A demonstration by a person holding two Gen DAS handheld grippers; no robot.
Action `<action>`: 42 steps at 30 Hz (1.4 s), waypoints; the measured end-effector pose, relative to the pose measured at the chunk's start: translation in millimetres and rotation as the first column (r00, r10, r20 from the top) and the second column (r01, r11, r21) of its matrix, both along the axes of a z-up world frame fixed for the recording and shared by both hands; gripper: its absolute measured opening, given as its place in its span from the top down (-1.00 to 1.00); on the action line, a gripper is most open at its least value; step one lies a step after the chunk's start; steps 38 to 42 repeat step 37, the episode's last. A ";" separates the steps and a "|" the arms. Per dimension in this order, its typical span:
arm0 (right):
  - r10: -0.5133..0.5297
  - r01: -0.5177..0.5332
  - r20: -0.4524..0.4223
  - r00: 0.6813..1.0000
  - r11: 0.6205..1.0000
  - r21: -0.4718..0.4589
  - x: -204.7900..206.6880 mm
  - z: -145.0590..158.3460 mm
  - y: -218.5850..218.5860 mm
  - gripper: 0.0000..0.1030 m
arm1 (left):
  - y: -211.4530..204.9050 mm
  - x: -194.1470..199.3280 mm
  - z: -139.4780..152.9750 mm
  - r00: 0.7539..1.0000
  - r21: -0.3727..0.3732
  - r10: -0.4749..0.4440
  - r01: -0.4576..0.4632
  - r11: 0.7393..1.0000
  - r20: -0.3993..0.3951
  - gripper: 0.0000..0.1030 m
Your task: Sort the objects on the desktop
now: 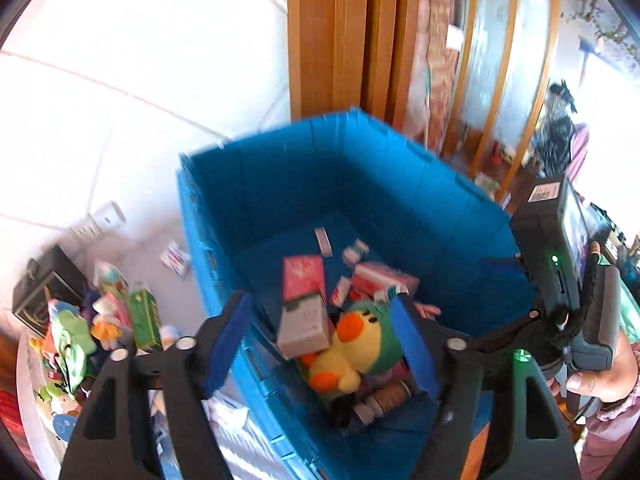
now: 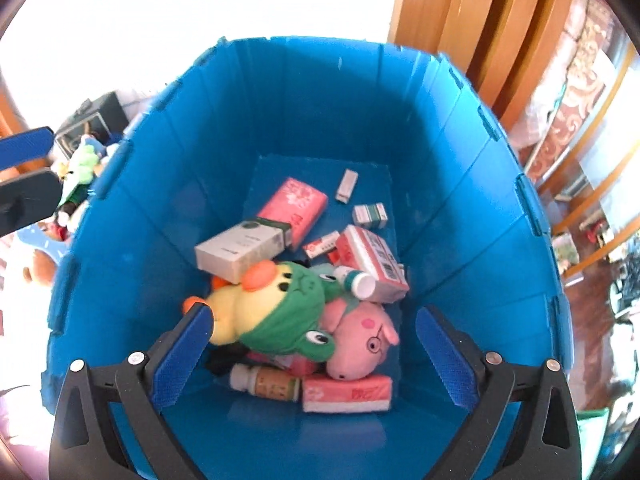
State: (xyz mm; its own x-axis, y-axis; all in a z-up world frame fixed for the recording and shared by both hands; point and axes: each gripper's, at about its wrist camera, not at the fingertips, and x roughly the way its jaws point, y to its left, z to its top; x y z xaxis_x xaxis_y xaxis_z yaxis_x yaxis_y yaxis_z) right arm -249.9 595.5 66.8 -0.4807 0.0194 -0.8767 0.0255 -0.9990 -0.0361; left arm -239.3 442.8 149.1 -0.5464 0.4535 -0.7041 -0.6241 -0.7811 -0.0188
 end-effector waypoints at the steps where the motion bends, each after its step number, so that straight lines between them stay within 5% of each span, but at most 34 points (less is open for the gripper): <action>1: -0.006 0.006 -0.011 1.000 1.000 -0.008 4.5 1.4 -1.4 -0.99 | -5.3 7.1 0.1 0.999 0.007 0.017 -0.016 1.000 -0.036 -0.50; 7: -0.054 0.054 -0.109 0.993 0.999 -0.008 34.7 10.4 -14.6 -0.99 | -24.0 37.7 -15.4 0.977 0.038 0.110 -0.105 0.994 -0.183 -0.51; 17: -0.134 0.132 -0.267 0.954 0.991 -0.028 76.1 17.2 -24.5 -1.00 | -47.7 49.6 -42.6 0.980 0.117 0.146 -0.131 0.984 -0.132 -0.51; 23: -0.159 0.173 -0.289 0.944 0.985 0.023 84.1 8.8 -32.8 -0.99 | -47.1 60.0 -51.5 0.975 0.112 0.169 -0.154 0.982 -0.141 -0.51; 42: -0.225 0.226 -0.314 0.922 0.973 -0.035 90.3 6.0 -25.1 -0.99 | -46.8 59.1 -59.5 0.981 0.106 0.162 -0.150 0.983 -0.111 -0.51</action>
